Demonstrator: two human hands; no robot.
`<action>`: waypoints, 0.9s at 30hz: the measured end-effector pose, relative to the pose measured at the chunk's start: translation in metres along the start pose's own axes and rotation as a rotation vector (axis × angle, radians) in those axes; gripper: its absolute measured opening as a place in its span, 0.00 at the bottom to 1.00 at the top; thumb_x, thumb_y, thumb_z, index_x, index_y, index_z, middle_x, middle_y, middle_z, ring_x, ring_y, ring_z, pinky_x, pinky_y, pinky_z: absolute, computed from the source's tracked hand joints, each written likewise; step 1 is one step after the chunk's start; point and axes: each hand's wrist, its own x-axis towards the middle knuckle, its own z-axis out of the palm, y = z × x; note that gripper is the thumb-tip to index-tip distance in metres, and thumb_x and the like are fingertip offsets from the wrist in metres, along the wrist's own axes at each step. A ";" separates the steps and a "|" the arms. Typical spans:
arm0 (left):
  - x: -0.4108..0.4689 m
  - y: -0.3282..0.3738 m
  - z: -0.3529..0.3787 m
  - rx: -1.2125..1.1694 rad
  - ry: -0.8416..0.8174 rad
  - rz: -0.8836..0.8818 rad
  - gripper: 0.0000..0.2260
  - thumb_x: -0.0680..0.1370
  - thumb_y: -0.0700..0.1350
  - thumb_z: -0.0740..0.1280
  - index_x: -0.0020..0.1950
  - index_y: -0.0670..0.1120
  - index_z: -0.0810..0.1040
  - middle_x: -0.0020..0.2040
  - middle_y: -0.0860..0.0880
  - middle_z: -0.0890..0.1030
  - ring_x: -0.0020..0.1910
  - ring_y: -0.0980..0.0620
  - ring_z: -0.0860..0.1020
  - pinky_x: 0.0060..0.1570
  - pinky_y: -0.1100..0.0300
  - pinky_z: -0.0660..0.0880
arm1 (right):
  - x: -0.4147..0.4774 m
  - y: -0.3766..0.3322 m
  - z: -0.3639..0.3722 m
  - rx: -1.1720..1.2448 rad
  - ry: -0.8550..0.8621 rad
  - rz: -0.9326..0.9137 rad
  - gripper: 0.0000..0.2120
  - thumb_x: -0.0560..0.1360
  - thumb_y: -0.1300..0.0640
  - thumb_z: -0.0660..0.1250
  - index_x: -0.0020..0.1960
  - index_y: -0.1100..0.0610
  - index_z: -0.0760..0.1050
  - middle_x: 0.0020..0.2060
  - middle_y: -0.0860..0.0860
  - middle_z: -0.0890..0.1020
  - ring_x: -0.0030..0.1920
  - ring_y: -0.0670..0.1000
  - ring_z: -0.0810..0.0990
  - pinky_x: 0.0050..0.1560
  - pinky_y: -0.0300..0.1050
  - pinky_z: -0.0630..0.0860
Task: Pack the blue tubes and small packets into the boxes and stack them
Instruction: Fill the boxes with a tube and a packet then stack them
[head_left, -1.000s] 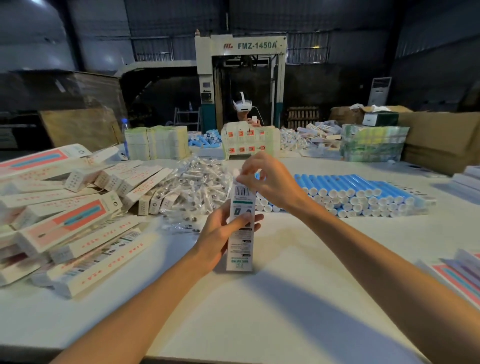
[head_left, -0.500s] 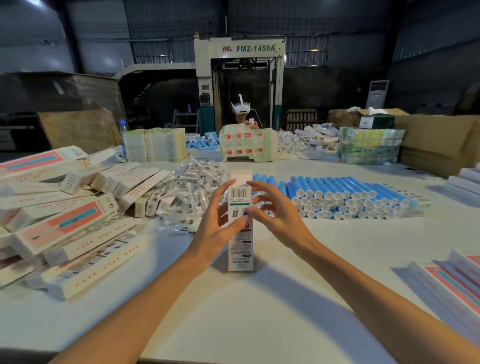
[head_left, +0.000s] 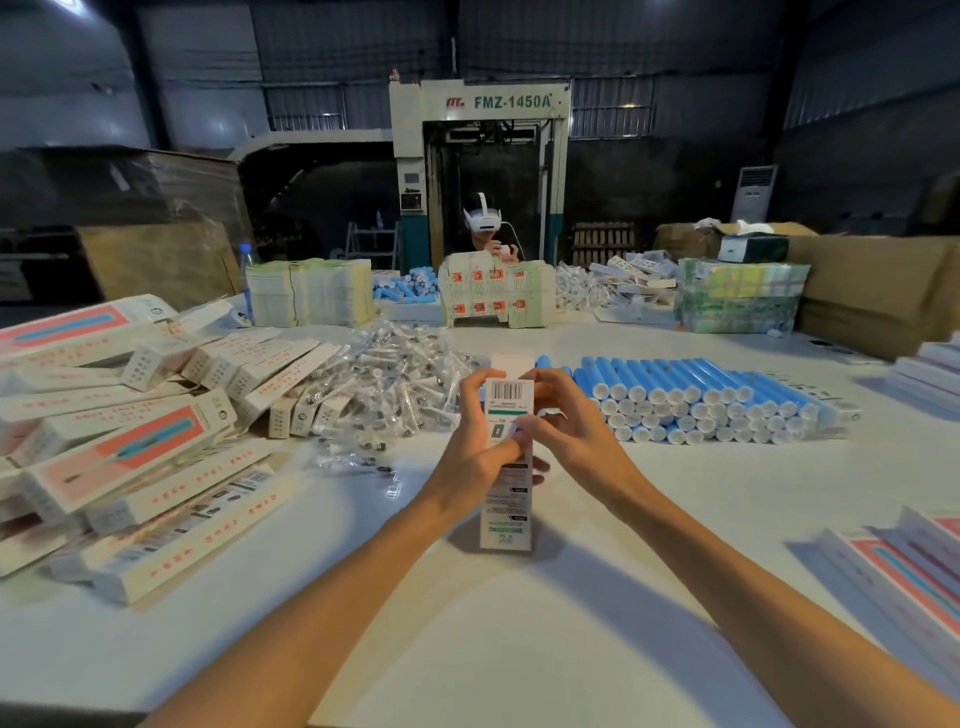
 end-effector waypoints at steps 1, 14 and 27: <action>-0.002 -0.003 0.003 -0.021 0.012 -0.004 0.28 0.82 0.35 0.66 0.75 0.57 0.59 0.60 0.45 0.81 0.44 0.30 0.84 0.47 0.31 0.83 | 0.000 -0.001 -0.002 -0.014 -0.006 0.004 0.12 0.83 0.56 0.68 0.65 0.49 0.73 0.54 0.46 0.83 0.57 0.53 0.83 0.53 0.52 0.83; -0.005 -0.007 0.005 0.111 0.121 0.018 0.38 0.72 0.35 0.76 0.73 0.60 0.61 0.59 0.46 0.80 0.37 0.36 0.84 0.34 0.39 0.84 | 0.034 -0.031 -0.026 -0.280 -0.073 -0.083 0.04 0.84 0.62 0.64 0.56 0.54 0.72 0.46 0.52 0.87 0.45 0.49 0.85 0.43 0.56 0.84; -0.009 0.005 0.006 0.152 0.106 0.006 0.42 0.70 0.33 0.75 0.73 0.60 0.59 0.55 0.55 0.79 0.36 0.40 0.84 0.33 0.43 0.85 | 0.025 -0.034 -0.024 0.004 0.015 -0.007 0.05 0.81 0.58 0.71 0.52 0.60 0.79 0.47 0.52 0.88 0.51 0.53 0.88 0.47 0.46 0.85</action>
